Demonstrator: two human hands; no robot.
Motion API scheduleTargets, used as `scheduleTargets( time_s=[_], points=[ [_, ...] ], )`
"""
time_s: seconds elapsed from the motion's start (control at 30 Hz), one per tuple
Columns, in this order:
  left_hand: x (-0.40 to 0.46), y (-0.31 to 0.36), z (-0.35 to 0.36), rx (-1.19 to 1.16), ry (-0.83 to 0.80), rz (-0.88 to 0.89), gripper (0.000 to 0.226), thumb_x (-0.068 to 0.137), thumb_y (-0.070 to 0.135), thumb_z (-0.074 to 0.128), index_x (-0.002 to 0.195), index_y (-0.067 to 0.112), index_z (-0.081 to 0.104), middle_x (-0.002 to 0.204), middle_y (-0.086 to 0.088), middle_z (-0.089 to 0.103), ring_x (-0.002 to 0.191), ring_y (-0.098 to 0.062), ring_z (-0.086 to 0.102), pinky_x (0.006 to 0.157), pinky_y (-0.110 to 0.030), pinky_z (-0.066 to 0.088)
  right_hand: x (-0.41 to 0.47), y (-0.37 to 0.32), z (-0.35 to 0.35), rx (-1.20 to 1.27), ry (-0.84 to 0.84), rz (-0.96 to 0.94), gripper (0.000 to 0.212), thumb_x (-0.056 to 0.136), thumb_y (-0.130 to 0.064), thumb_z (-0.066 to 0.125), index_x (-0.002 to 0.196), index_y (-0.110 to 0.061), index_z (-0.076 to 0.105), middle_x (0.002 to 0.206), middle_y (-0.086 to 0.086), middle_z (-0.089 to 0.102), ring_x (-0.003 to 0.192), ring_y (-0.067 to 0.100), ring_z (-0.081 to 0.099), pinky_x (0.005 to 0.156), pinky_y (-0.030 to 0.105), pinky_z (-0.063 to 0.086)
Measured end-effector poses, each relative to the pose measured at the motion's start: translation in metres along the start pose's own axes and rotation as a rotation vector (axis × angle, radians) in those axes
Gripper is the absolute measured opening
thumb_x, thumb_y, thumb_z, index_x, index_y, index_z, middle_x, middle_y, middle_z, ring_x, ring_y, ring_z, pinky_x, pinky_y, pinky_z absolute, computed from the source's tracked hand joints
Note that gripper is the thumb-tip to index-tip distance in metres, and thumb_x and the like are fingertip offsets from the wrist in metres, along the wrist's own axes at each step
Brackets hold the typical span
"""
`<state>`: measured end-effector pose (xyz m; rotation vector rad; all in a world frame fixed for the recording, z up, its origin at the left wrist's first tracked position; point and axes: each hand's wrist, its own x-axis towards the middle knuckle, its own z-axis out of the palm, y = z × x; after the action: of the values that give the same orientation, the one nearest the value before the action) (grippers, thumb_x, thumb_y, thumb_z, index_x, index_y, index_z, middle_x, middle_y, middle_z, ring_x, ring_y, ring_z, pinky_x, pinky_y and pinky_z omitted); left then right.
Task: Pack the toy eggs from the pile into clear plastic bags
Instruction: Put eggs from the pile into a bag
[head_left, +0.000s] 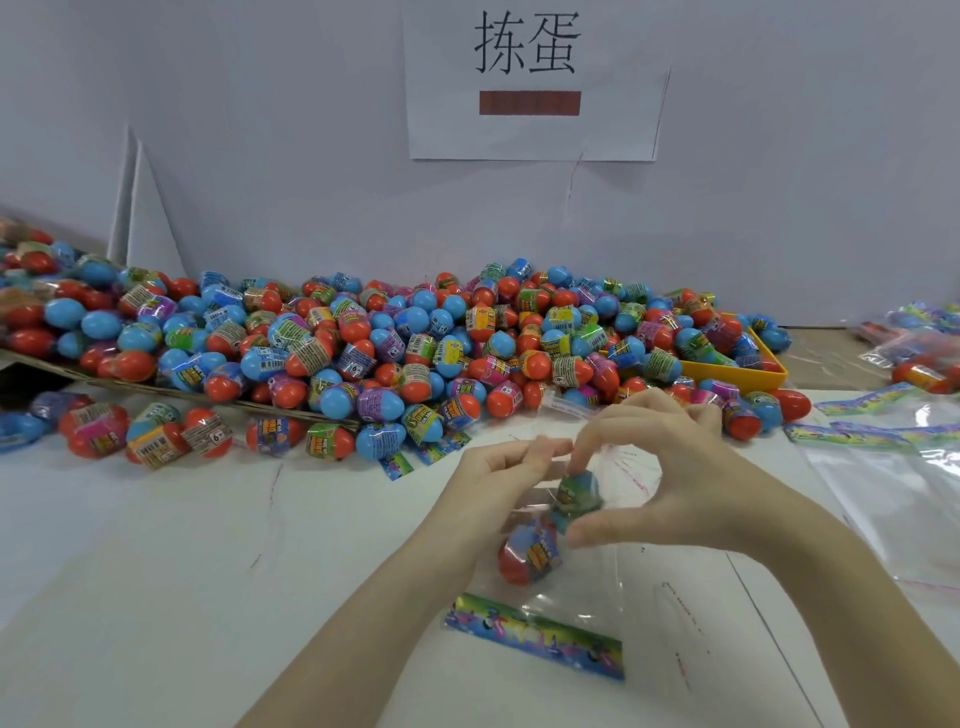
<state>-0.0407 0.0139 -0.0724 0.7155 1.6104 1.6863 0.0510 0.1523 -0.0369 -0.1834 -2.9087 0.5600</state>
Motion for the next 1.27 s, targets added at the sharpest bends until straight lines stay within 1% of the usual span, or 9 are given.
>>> scheduleTargets(
  time_s=[0.13,0.4,0.5,0.63,0.73,0.9,1.03,1.17,1.27],
  points=[
    [0.002,0.002,-0.001,-0.078,0.019,0.008,0.020,0.093,0.028,0.048,0.102,0.025,0.066,0.099,-0.002,0.072,0.083,-0.015,0.068,0.071,-0.021,0.055,0.000,-0.001,0.004,-0.010,-0.104,-0.013,0.039,0.052,-0.062,0.076,0.081,-0.047,0.055,0.101,-0.049,0.034,0.108,-0.021,0.008,0.074,0.018,0.006],
    [0.001,0.002,-0.012,0.156,-0.119,-0.041,0.039,0.079,0.040,0.069,0.115,0.033,0.058,0.107,0.006,0.069,0.082,-0.004,0.068,0.067,-0.015,0.052,0.000,0.000,0.008,0.007,-0.178,0.162,0.034,0.051,-0.056,0.078,0.076,-0.048,0.056,0.109,-0.018,0.035,0.104,0.017,0.019,0.082,0.031,0.014],
    [0.000,0.003,-0.027,0.381,-0.245,-0.122,0.070,0.060,0.026,0.083,0.121,0.035,0.049,0.111,0.005,0.064,0.096,-0.005,0.065,0.081,-0.020,0.052,0.002,-0.001,0.010,0.002,-0.178,0.161,0.035,0.052,-0.056,0.077,0.078,-0.050,0.054,0.102,-0.020,0.037,0.100,0.015,0.020,0.077,0.030,0.014],
    [0.000,0.003,-0.029,0.508,-0.287,-0.104,0.056,0.063,0.009,0.084,0.112,0.024,0.058,0.108,-0.005,0.066,0.101,-0.017,0.063,0.089,-0.031,0.050,0.002,-0.002,0.010,-0.006,-0.179,0.109,0.028,0.054,-0.059,0.075,0.073,-0.054,0.055,0.093,-0.027,0.044,0.097,0.003,0.023,0.069,0.025,0.010],
    [0.003,0.001,-0.026,0.519,-0.244,-0.014,0.041,0.067,0.010,0.081,0.103,0.019,0.063,0.100,-0.006,0.069,0.092,-0.019,0.065,0.082,-0.036,0.053,0.003,0.000,0.011,-0.026,-0.171,0.128,0.027,0.052,-0.068,0.070,0.069,-0.050,0.058,0.100,-0.018,0.046,0.105,0.010,0.027,0.070,0.025,0.009],
    [0.004,-0.001,-0.024,0.468,-0.157,0.078,0.035,0.068,0.017,0.081,0.087,0.033,0.057,0.092,0.007,0.065,0.071,0.003,0.060,0.065,-0.018,0.052,0.003,0.004,0.010,-0.003,-0.145,0.156,0.021,0.064,-0.064,0.065,0.071,-0.046,0.057,0.103,-0.016,0.044,0.110,0.015,0.027,0.085,0.032,0.015],
    [0.004,-0.003,-0.027,0.359,-0.140,0.023,0.040,0.066,0.023,0.083,0.087,0.038,0.052,0.091,0.003,0.063,0.071,-0.006,0.063,0.062,-0.021,0.054,0.003,0.001,0.009,-0.008,-0.136,0.134,0.012,0.079,-0.053,0.060,0.069,-0.047,0.055,0.104,-0.016,0.045,0.111,0.013,0.027,0.086,0.031,0.013],
    [0.005,-0.005,-0.025,0.250,-0.052,-0.015,0.050,0.060,0.041,0.083,0.094,0.024,0.051,0.064,0.010,0.067,0.064,-0.005,0.065,0.072,-0.034,0.054,0.003,-0.005,0.004,0.017,-0.006,0.058,0.021,0.084,-0.041,0.058,0.065,-0.047,0.052,0.085,-0.022,0.053,0.099,-0.003,0.035,0.079,0.026,0.012],
    [0.007,-0.006,-0.018,0.129,0.057,0.002,0.039,0.067,0.023,0.080,0.094,0.018,0.053,0.075,0.004,0.067,0.062,-0.003,0.064,0.064,-0.020,0.053,0.002,-0.007,0.001,0.091,0.102,0.038,0.029,0.089,-0.026,0.057,0.065,-0.042,0.052,0.067,-0.024,0.057,0.090,-0.007,0.043,0.085,0.029,0.018]
  ],
)
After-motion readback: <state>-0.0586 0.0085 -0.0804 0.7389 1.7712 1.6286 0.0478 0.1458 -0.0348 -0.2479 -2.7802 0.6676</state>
